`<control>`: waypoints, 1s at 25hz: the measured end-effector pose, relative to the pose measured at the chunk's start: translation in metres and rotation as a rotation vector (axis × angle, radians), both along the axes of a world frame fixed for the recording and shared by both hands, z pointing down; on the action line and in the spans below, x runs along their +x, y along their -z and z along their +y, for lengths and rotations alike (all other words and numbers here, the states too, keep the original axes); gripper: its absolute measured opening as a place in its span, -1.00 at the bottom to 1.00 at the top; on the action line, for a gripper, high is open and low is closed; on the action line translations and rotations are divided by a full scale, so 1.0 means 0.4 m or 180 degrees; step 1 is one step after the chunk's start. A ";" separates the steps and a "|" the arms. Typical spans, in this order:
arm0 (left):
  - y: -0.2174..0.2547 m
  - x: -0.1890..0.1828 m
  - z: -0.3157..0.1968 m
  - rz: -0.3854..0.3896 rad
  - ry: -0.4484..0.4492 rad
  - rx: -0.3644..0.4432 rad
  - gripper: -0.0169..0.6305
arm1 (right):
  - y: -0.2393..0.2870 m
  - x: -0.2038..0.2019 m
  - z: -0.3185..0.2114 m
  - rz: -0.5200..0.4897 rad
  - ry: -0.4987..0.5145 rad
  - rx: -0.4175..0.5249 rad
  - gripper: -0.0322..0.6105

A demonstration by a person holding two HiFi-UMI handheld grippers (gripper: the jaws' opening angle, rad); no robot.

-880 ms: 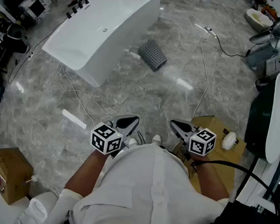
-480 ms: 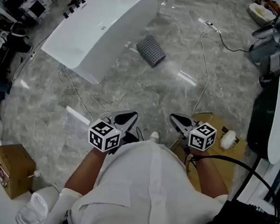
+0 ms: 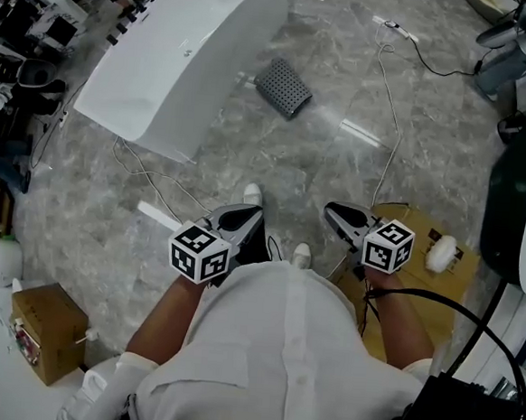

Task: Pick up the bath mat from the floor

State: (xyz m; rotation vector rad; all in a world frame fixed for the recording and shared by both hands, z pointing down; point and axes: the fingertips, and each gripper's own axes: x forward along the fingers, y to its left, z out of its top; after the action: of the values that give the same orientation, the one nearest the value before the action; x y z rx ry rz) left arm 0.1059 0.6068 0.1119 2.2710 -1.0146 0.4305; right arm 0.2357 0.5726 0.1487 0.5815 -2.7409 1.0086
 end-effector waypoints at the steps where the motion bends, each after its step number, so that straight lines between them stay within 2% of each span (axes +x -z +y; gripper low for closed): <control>1: -0.010 -0.004 -0.024 0.0008 -0.0027 0.0000 -0.93 | -0.010 -0.003 -0.021 -0.0011 -0.0050 -0.0023 -0.87; 2: -0.019 -0.010 -0.051 0.0022 -0.0059 0.0005 -0.93 | -0.023 -0.007 -0.043 -0.0017 -0.0103 -0.0059 -0.83; 4: -0.032 -0.029 -0.113 0.0073 -0.0131 0.0033 -0.93 | -0.049 -0.022 -0.093 -0.0004 -0.0212 -0.0156 -0.61; 6: -0.036 -0.064 -0.187 0.0156 -0.0191 0.0060 -0.93 | -0.066 -0.047 -0.153 0.0021 -0.0327 -0.0249 -0.54; 10: -0.036 -0.154 -0.350 0.0308 -0.0282 0.0008 -0.93 | -0.075 -0.108 -0.305 0.0071 -0.0605 -0.0369 -0.54; 16: -0.014 -0.311 -0.562 0.0269 -0.0492 0.0086 -0.93 | -0.100 -0.211 -0.532 0.0055 -0.0920 -0.0514 -0.54; 20: -0.051 -0.416 -0.661 0.0200 -0.0495 0.0010 -0.93 | -0.135 -0.284 -0.659 0.0048 -0.0996 -0.0602 -0.54; 25: -0.095 -0.465 -0.763 0.0178 -0.0380 -0.0114 -0.93 | -0.208 -0.310 -0.786 0.0063 -0.0995 -0.0846 -0.54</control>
State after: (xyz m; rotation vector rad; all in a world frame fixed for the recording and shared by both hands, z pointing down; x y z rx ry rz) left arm -0.0802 0.3016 0.1498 2.3058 -0.8402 0.4290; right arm 0.1117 0.2581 0.2318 0.9838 -2.4860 1.3975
